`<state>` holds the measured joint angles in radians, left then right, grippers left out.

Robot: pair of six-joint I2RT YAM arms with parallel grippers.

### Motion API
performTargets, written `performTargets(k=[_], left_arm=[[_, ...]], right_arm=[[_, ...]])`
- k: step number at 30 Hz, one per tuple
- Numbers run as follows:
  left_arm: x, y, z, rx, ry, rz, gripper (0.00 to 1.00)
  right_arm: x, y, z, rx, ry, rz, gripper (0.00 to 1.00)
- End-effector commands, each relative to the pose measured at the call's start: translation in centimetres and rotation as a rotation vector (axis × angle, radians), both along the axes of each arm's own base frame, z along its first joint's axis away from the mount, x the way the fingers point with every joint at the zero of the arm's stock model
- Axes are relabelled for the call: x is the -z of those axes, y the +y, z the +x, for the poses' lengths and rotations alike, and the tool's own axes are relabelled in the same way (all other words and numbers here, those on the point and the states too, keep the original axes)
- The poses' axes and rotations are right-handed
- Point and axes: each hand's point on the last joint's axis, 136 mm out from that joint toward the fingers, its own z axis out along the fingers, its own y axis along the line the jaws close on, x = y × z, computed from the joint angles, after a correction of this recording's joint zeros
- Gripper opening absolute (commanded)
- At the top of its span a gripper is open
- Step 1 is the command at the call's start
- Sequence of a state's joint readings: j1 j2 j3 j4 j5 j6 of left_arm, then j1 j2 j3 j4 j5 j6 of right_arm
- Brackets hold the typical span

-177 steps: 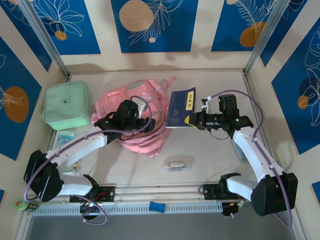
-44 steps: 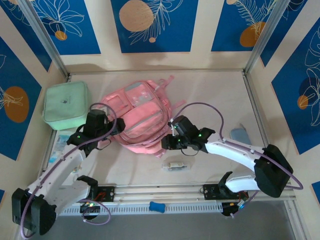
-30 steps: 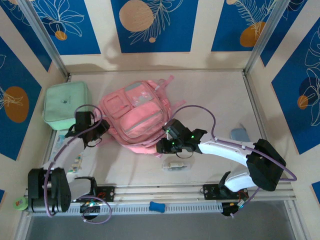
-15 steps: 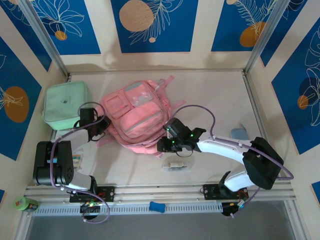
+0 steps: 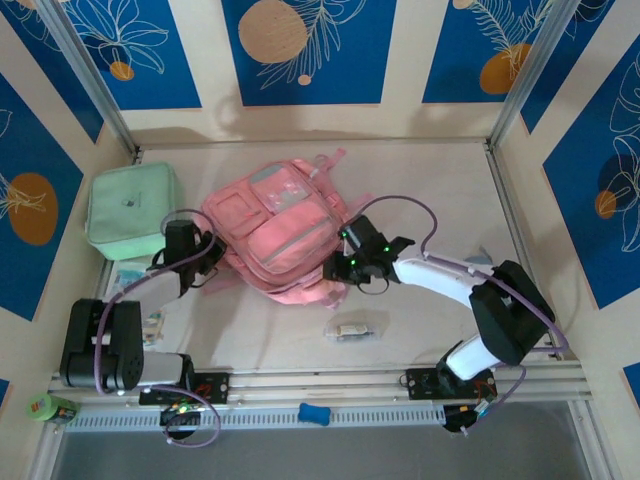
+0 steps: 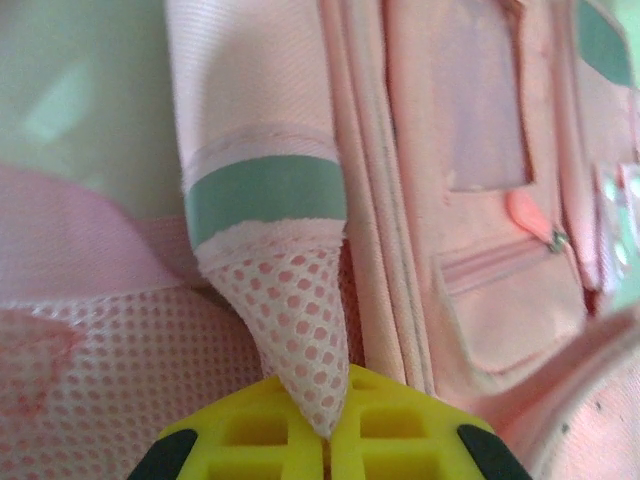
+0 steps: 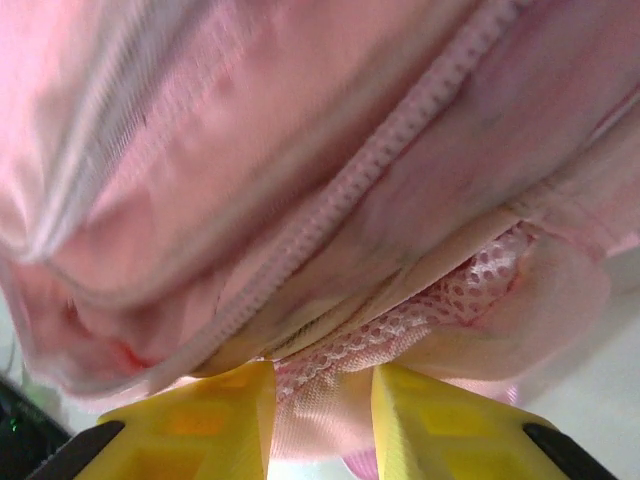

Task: Pack the student bag
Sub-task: Rotate the student bag at the top-center of the table.

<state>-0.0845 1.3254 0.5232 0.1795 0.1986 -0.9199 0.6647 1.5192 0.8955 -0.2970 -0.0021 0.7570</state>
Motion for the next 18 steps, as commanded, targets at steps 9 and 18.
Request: performTargets(k=[9,18], left_arm=[[-3.5,-9.7,-3.0,0.083,-0.071,-0.102,0.00],[-3.0,-11.9,-4.2,0.056,-0.056,-0.110,0.00]], right_arm=[[-2.8,-6.7,12.0,0.121,-0.112,-0.047,0.35],[-4.7,-10.1,3.9,0.147,-0.130,-0.268,0.50]])
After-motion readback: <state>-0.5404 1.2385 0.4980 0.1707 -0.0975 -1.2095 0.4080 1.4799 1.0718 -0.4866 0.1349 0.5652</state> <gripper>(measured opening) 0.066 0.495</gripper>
